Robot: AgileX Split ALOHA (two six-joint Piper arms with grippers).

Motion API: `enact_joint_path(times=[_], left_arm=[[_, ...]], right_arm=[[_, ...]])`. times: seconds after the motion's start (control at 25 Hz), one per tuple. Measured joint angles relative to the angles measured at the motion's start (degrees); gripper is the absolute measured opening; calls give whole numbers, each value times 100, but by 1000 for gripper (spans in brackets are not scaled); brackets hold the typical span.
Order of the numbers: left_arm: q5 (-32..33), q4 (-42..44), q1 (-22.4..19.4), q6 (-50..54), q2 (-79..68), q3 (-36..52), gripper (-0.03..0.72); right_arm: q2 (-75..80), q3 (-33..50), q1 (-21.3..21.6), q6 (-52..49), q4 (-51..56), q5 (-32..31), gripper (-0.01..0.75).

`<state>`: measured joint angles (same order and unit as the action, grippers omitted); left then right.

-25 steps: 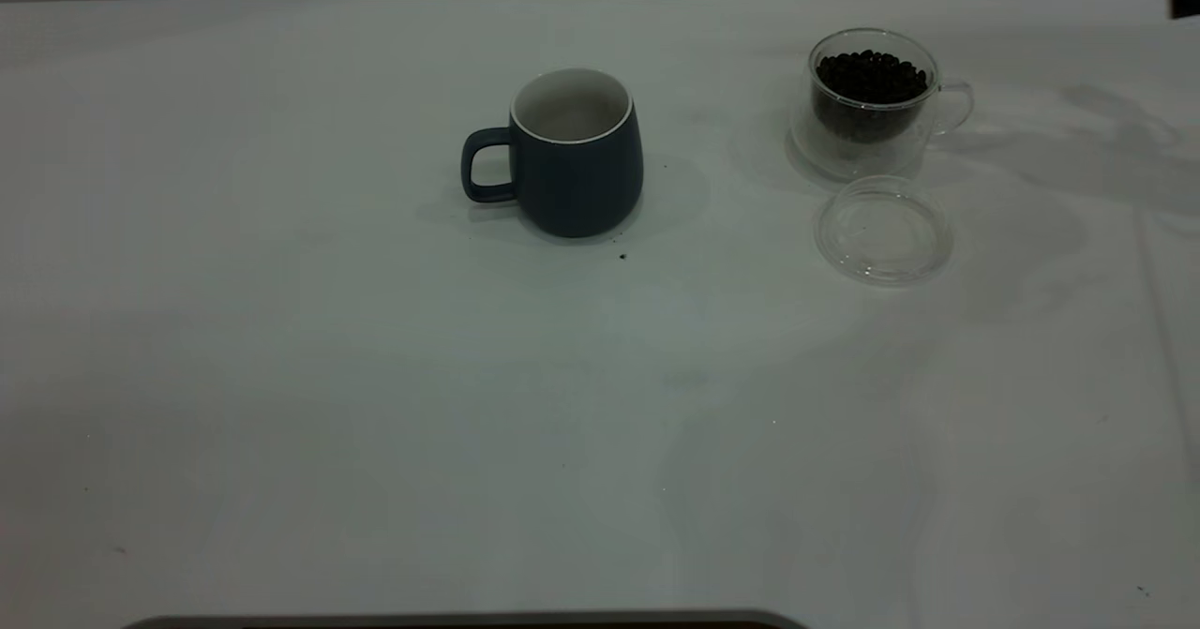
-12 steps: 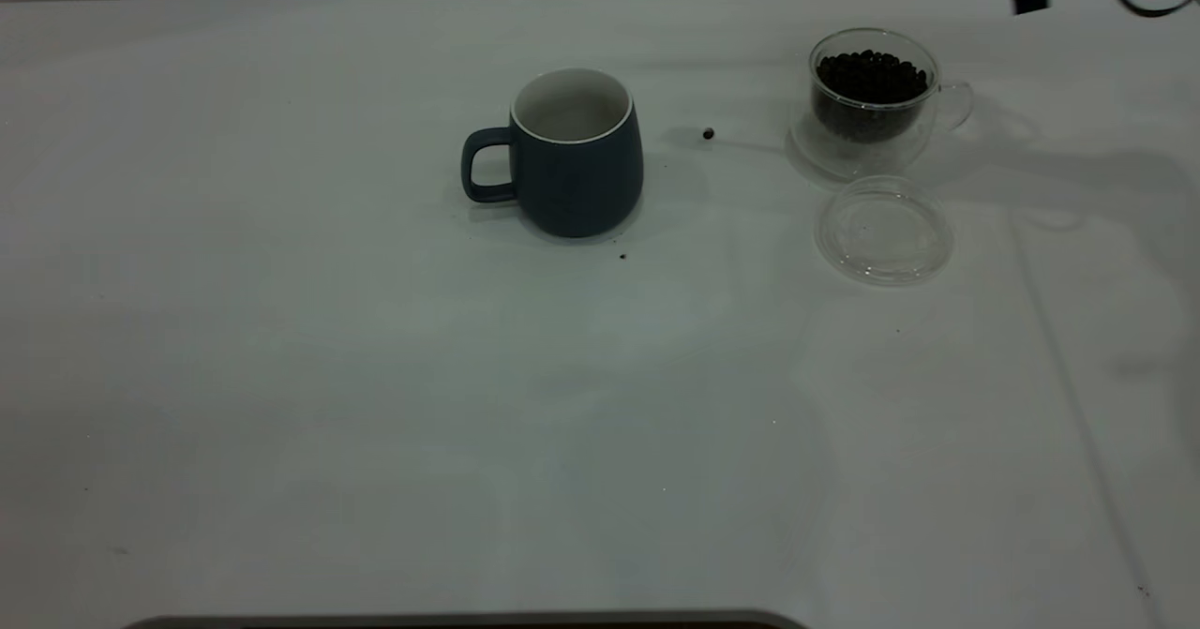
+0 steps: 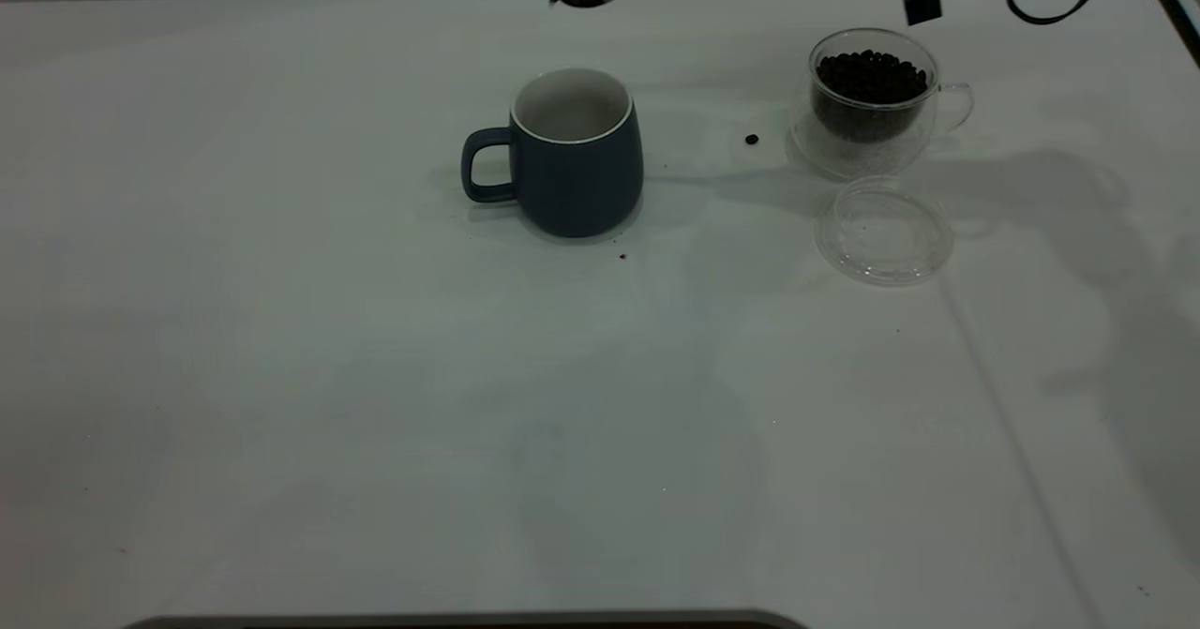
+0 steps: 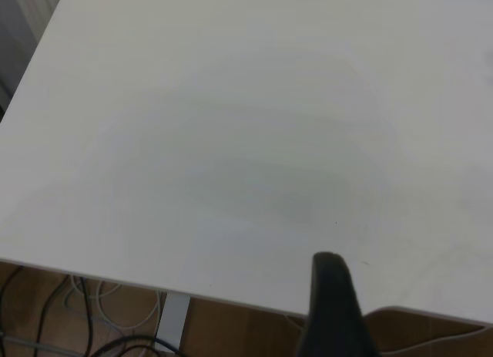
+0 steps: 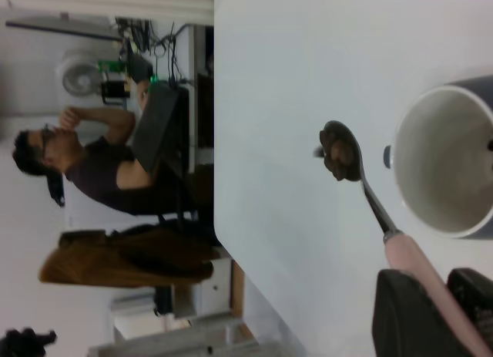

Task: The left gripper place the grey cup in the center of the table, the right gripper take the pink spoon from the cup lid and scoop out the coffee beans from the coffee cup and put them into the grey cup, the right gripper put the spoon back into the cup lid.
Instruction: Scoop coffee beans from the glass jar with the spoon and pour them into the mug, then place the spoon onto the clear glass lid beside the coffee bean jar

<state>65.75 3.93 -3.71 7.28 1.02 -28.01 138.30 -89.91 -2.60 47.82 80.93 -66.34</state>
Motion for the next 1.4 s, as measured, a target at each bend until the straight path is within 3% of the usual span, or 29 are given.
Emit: enact_joint_path(times=[0.28,0.6,0.88,1.04,1.24,1.4], left_arm=[[0,-5,0,-7,0,0,567],[0,-5,0,-13,0,0,567],[0,-5,0,-13,0,0,567],[0,-12,0,-13,0,0,567],[0,-12,0,-13,0,0,567],[0,-12,0,-13,0,0,567]], right_arm=[[0,0,-191,444,-326,324,100],[0,0,-225,1311,-581,1122,100],[-244,5,-363,2580,-895,1247,100],[-738,5,-443,2777,-1293,1360,100],[-1385,5,-475,2391,-1800,1257,100],[-1818,36,-57,2036,-2313,442,100]])
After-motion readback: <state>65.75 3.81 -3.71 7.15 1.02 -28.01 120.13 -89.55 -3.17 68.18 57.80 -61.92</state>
